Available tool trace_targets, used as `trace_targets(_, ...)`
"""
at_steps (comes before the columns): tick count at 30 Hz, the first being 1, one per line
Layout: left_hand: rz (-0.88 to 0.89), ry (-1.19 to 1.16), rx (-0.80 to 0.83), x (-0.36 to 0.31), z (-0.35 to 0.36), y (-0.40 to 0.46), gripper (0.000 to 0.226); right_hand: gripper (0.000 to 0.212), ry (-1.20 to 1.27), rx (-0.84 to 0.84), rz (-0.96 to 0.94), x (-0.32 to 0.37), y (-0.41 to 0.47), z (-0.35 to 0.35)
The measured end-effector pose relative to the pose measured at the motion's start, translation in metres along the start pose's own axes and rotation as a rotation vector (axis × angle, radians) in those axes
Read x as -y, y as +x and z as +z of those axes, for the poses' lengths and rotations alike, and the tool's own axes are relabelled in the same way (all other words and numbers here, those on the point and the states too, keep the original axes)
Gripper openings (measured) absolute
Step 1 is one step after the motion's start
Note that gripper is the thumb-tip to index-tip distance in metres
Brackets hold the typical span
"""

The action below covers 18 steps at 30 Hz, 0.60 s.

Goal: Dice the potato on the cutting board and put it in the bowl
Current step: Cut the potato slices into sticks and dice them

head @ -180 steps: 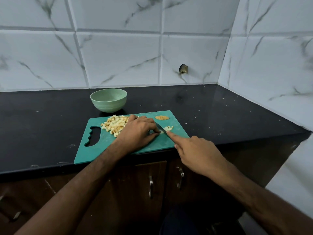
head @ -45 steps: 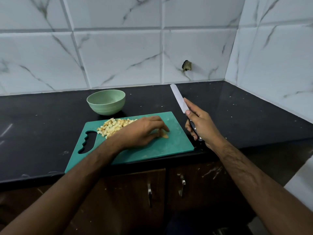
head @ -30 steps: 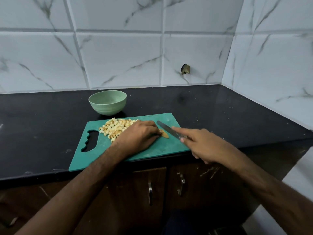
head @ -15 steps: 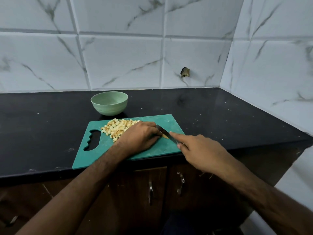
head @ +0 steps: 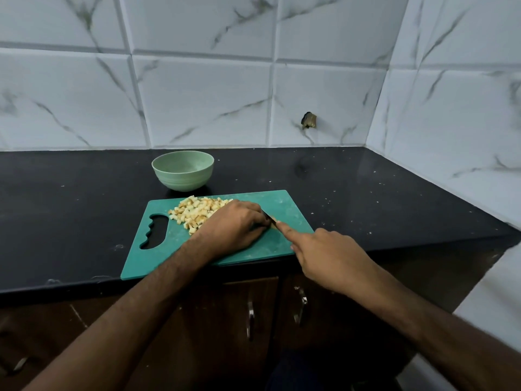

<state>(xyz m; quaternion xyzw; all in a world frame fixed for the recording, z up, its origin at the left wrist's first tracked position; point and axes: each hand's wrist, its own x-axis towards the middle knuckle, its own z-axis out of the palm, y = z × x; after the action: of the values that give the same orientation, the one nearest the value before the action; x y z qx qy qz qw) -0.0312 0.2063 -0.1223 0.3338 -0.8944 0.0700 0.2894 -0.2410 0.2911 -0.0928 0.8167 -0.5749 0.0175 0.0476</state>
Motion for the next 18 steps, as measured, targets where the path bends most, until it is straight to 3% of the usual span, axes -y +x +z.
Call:
trace_targets(10,-0.020,0.098,0.016,0.005,0.003,-0.002,0.015,0.053,0.130,0.039,-0.013,-0.028,-0.028,0.005)
trace_targets(18,-0.132,0.101,0.031,0.000,0.004,-0.004,0.018,0.050,0.074,0.030,-0.002,-0.037,-0.035,-0.017)
